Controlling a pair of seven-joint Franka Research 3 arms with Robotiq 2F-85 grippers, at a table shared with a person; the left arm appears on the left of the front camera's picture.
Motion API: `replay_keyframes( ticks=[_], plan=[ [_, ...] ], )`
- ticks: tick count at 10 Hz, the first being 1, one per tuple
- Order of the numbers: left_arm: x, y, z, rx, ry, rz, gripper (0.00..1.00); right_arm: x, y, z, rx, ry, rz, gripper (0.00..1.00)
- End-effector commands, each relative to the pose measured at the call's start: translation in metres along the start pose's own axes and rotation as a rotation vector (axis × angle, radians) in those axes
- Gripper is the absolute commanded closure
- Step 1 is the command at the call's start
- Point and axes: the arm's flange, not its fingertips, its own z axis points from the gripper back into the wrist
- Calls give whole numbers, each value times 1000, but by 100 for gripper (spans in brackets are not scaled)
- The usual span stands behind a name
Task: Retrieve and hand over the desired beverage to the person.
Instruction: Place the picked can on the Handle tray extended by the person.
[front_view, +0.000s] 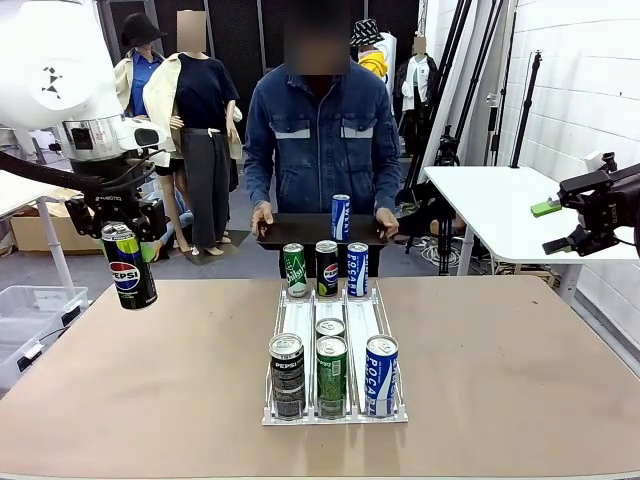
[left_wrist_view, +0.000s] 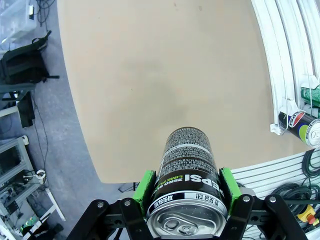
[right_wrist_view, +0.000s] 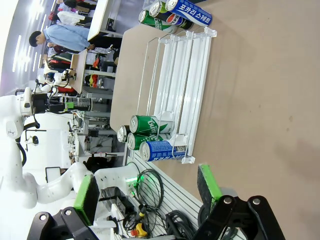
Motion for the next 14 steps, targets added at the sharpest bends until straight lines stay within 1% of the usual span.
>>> replay_keyframes(
  ticks=[1, 12, 13, 14],
  plan=[
    [2, 2, 8, 4, -10, 7, 89, 0, 0, -1, 1, 0, -4, 0],
    [2, 2, 8, 4, -10, 7, 89, 0, 0, -1, 1, 0, -4, 0],
    [0, 0, 0, 0, 0, 0, 89, 0, 0, -1, 1, 0, -4, 0],
    [1, -3, 6, -18, -7, 16, 89, 0, 0, -1, 1, 0, -4, 0]
  ],
)
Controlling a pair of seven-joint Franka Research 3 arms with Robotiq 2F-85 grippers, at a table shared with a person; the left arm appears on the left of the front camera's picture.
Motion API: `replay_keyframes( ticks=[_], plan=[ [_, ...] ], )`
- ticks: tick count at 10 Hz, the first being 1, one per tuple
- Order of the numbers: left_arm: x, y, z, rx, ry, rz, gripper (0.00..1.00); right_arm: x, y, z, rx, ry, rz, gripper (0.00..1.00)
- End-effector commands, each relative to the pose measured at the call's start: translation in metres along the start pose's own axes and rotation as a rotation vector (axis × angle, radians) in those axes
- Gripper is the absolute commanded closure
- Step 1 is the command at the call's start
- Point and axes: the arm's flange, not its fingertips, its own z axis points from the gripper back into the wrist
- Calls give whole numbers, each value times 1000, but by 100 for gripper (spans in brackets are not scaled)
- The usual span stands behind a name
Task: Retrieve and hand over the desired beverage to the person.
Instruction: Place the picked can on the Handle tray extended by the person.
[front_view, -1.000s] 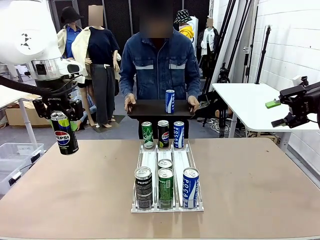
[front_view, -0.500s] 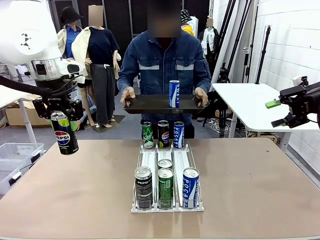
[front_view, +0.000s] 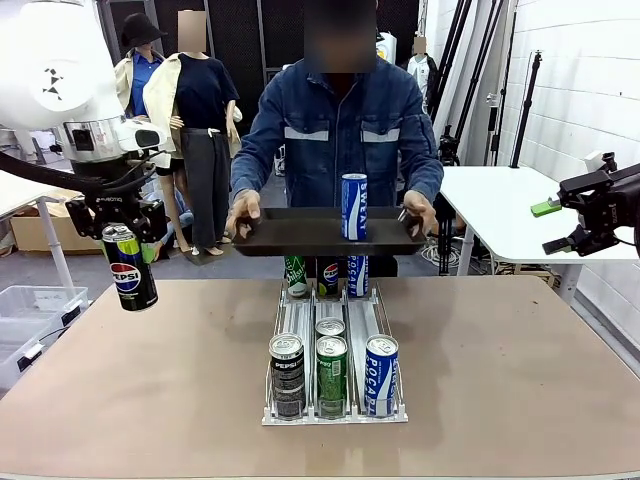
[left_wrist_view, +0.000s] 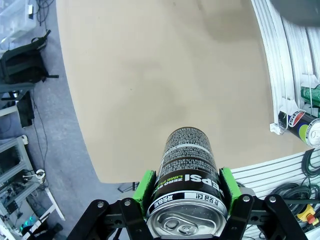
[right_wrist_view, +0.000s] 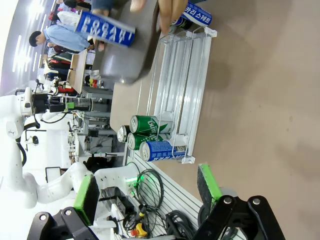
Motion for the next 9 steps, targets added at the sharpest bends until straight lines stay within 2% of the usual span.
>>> replay_keyframes(
  ticks=[1, 5, 9],
  plan=[
    [4, -3, 14, -35, -6, 26, 89, 0, 0, -1, 1, 0, -4, 0],
    [21, -27, 45, -53, 9, -17, 89, 0, 0, -1, 1, 0, -4, 0],
    [58, -78, 72, -34, 48, -100, 89, 0, 0, -1, 1, 0, -4, 0]
  ],
)
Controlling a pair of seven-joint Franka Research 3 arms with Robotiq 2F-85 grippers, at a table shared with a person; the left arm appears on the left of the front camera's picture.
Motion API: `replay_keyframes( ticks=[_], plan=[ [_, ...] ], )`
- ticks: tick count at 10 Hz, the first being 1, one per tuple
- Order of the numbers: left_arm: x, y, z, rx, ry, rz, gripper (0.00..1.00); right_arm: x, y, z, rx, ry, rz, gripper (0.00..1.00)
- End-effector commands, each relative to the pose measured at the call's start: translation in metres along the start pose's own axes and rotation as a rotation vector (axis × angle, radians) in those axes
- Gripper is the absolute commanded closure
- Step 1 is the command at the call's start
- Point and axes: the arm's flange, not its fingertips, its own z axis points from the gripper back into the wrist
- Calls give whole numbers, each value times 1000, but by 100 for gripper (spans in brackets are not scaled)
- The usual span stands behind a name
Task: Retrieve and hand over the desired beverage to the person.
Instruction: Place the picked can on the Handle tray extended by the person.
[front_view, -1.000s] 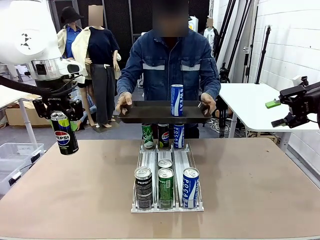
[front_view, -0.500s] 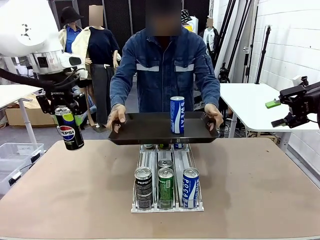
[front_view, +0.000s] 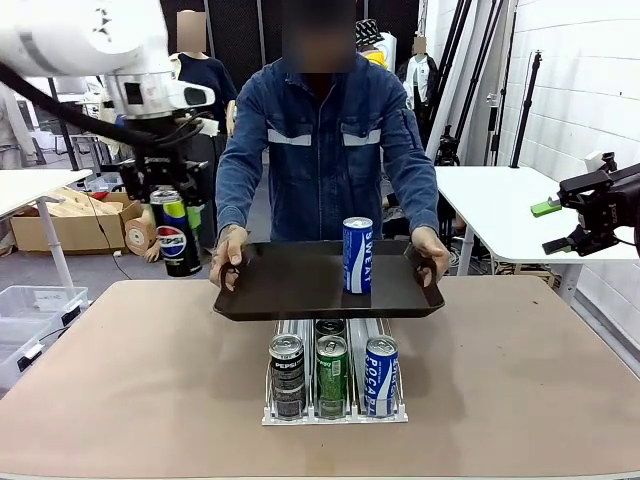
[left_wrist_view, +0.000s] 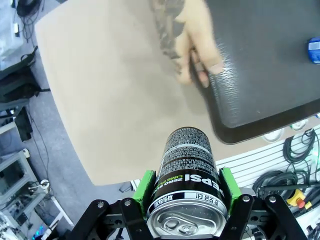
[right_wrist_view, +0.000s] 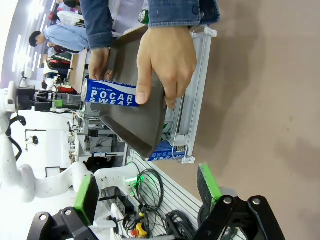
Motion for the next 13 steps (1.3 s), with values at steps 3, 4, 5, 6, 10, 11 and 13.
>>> replay_keyframes(
  ticks=[3, 4, 5, 6, 10, 11, 13],
  plan=[
    [38, -46, 22, 8, 47, -73, 89, 0, 0, 0, 1, 0, -4, 0],
    [46, -58, 17, 7, 70, -93, 89, 0, 0, 0, 1, 0, -4, 0],
    [54, -70, 11, 3, 81, -116, 89, 0, 0, 0, 1, 0, -4, 0],
    [61, -81, 7, -1, 79, -135, 89, 0, 0, 0, 1, 0, -4, 0],
    [69, -112, -12, -13, 63, -157, 89, 0, 0, 0, 1, 0, -4, 0],
    [72, -115, -19, -7, 42, -141, 89, 0, 0, 0, 1, 0, -4, 0],
    [79, -122, -32, 48, 4, -122, 89, 0, 0, 0, 1, 0, -4, 0]
  ],
)
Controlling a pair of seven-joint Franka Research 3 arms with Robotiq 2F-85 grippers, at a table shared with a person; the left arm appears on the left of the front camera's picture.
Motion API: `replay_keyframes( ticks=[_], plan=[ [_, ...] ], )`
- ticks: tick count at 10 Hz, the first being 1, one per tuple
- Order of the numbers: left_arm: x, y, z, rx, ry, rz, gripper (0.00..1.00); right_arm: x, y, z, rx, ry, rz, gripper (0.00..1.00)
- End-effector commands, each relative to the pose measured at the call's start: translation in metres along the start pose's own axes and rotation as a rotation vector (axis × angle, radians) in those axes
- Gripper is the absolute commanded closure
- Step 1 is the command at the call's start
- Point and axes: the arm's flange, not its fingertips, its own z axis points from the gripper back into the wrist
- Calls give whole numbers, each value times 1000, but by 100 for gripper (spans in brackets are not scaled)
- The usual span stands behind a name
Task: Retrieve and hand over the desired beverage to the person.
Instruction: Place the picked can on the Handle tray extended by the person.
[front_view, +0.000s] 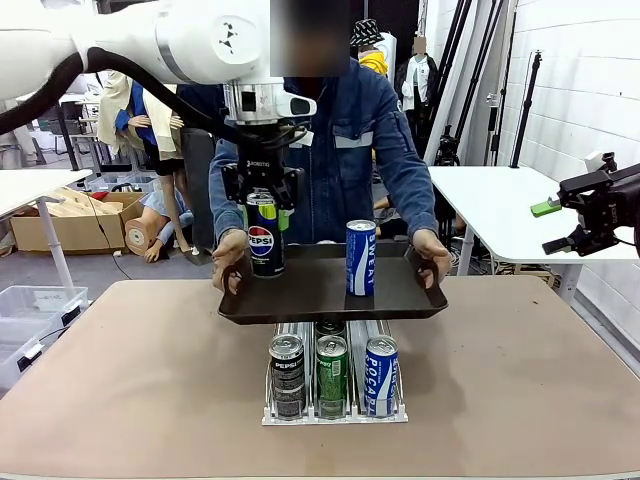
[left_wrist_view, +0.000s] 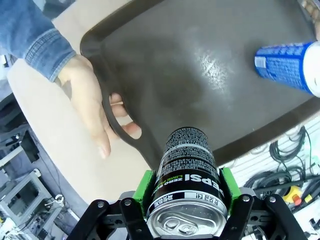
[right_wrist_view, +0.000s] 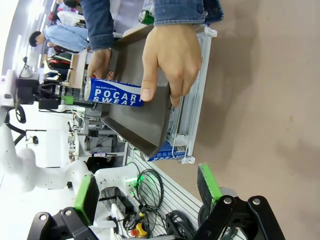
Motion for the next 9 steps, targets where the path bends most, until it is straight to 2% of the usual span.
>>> replay_keyframes(
  ticks=[1, 5, 9],
  plan=[
    [6, -3, -6, 51, -54, 30, 89, 0, 0, 0, 1, 0, -4, 0],
    [24, 1, -33, 33, -36, 35, 89, 0, 0, 0, 1, 0, -4, 0],
    [27, 5, -52, -10, -29, 27, 89, 0, 0, 0, 1, 0, -4, 0]
  ],
)
